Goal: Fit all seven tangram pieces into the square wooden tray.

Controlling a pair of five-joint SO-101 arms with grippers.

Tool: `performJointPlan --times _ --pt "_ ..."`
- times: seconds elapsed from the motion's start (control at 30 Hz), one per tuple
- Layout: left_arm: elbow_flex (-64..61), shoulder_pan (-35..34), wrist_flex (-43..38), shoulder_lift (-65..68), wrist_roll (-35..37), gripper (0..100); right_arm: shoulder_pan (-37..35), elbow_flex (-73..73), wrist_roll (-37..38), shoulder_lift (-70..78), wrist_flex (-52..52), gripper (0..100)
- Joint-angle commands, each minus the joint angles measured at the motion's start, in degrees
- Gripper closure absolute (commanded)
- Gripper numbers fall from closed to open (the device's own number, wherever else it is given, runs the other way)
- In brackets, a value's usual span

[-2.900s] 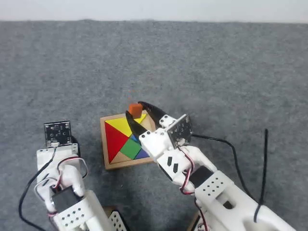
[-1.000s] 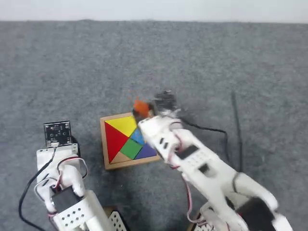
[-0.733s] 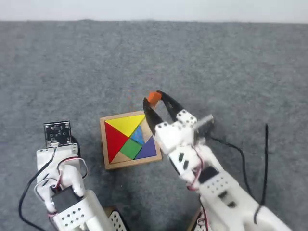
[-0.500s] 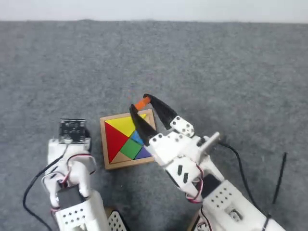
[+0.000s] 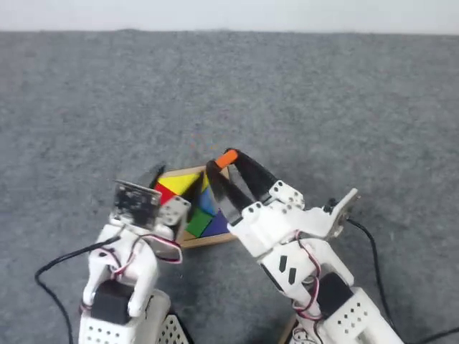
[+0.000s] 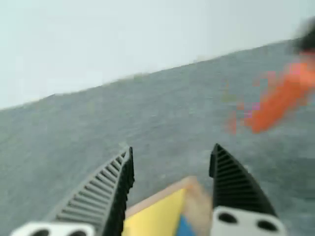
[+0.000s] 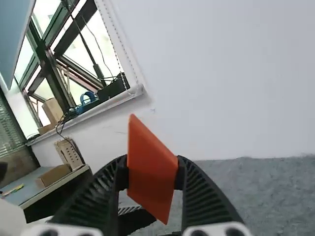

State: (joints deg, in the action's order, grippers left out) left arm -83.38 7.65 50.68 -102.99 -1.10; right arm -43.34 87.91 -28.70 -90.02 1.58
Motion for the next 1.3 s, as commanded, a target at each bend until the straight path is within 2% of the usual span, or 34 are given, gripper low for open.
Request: performJointPlan --times 0.0,0.17,0.27,0.43,0.7,0.97,1.1,1.27 --pt "2.9 7.0 -4.0 -1.4 0.5 75 1.7 -4.3 -1.8 -4.0 -1.9 99.2" --pt "3.0 9.1 -4.3 -1.4 -2.3 75 1.7 -4.2 -1.8 -7.9 -6.4 99.2" --pt "3.1 8.5 -7.3 -1.4 0.0 75 0.8 -4.4 -1.8 -8.9 -12.9 99.2" --pt "3.1 4.5 -12.4 -1.4 4.7 75 -1.6 -5.0 -1.5 -9.3 -18.2 99.2" --pt "2.8 -1.3 -15.2 -1.4 4.7 75 -2.0 -8.2 0.3 -9.3 -24.1 99.2" --pt "2.7 -1.0 -14.9 -1.3 4.9 75 -3.9 -8.1 0.8 -8.7 -24.8 99.2" --pt "2.7 -1.0 -14.9 -1.3 4.9 75 -8.0 -6.6 7.1 -8.7 -24.6 99.2" --pt "2.7 -1.1 -13.6 -1.3 4.9 75 -8.0 -6.8 7.5 -8.7 -24.9 99.2"
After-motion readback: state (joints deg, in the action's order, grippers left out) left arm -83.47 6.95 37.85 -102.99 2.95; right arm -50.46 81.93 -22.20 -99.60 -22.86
